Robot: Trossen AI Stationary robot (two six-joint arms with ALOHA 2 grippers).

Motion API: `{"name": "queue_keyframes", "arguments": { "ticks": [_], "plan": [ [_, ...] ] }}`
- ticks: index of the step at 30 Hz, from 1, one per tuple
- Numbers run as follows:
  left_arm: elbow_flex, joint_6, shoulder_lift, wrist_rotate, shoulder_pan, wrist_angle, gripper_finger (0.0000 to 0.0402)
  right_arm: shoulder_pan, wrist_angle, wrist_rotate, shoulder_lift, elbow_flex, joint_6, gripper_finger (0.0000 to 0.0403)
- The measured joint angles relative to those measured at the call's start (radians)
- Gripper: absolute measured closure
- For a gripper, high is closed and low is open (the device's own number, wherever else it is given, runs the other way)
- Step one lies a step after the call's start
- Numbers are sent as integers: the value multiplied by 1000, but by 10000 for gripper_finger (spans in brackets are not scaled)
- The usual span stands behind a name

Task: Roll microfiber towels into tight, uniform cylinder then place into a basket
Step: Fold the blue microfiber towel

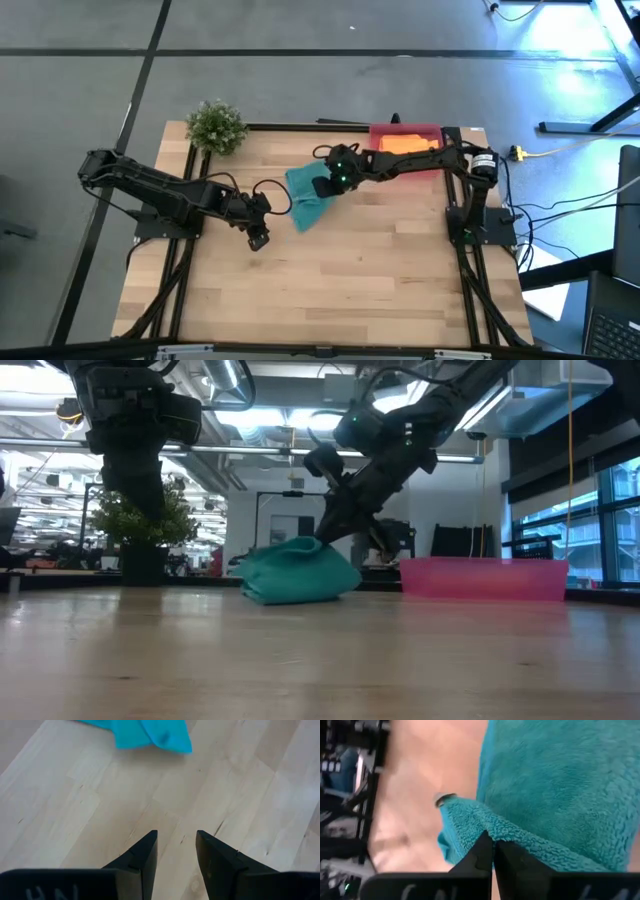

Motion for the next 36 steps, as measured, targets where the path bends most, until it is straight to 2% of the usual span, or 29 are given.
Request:
{"name": "queue_keyframes", "arguments": {
  "ticks": [3, 8, 12, 15, 20, 26, 31, 36],
  "plan": [
    [0, -2, 0, 0, 0, 0, 276, -20, 1, 39, 0, 0, 0, 397],
    [0, -1, 0, -2, 0, 0, 276, -35, 38, 15, 0, 0, -4, 397],
    [0, -5, 0, -95, 21, 5, 276, -33, 31, -17, 0, 0, -23, 397],
    [0, 18, 0, -132, 98, 53, 276, -26, 17, -48, 0, 0, -31, 397],
    [2, 147, 33, -127, 259, 154, 276, -26, 8, -102, 0, 0, -58, 397],
    [1, 263, 176, -11, 432, 285, 276, -26, -3, -137, 1, 0, -88, 397],
    [1, 315, 306, -3, 490, 449, 276, -26, -3, -161, 1, 0, -105, 397],
    [1, 327, 386, -8, 530, 511, 276, -27, -3, -180, 1, 0, -106, 397]
  ]
}}
